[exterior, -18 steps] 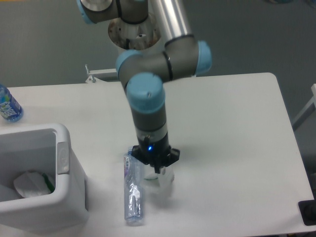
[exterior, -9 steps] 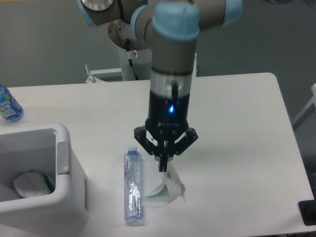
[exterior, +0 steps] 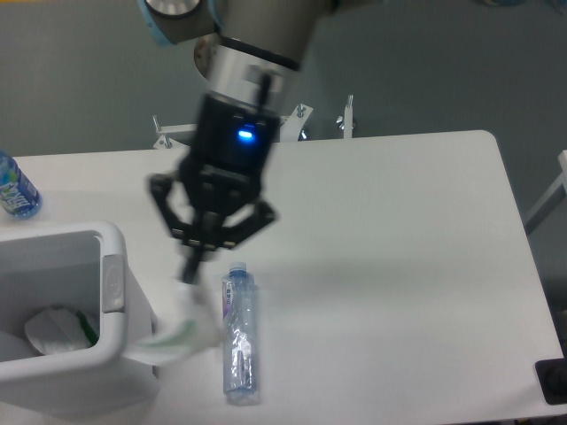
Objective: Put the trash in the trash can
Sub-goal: 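Carry the paper over the white bin and release it inside, then move the open gripper back over the clear plastic bottle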
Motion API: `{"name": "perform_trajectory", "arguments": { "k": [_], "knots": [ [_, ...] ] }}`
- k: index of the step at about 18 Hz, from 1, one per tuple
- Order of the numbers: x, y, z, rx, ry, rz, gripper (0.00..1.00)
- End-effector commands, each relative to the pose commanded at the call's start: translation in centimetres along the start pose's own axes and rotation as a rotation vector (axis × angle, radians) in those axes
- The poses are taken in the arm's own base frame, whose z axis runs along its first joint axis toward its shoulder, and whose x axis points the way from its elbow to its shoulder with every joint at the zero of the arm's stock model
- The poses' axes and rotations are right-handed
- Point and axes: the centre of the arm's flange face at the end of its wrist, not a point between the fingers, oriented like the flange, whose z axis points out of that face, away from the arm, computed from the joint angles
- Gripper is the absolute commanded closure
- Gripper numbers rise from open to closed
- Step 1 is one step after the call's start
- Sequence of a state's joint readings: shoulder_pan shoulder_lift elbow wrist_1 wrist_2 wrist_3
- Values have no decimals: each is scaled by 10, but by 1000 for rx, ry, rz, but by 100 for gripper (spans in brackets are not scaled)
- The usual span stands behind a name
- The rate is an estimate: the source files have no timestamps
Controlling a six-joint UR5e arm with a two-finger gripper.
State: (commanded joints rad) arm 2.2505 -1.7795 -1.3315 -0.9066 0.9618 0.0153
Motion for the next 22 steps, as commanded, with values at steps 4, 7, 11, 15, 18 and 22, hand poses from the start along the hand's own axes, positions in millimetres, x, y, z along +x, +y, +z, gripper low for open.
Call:
{"name": "perform_trajectory", "arguments": {
  "k": [4,7,11,15,18,22],
  "knots": [
    [51,20,28,-55,66,54,100],
    [66,35,44,-87,90,77,70],
    [62,35,48,-61,88,146,0],
    [44,27,37,-41,66,78,0],
    [18,9,29,-6,33,17,0],
    [-28,-6,47,-8,-80,-14,0]
  ]
}}
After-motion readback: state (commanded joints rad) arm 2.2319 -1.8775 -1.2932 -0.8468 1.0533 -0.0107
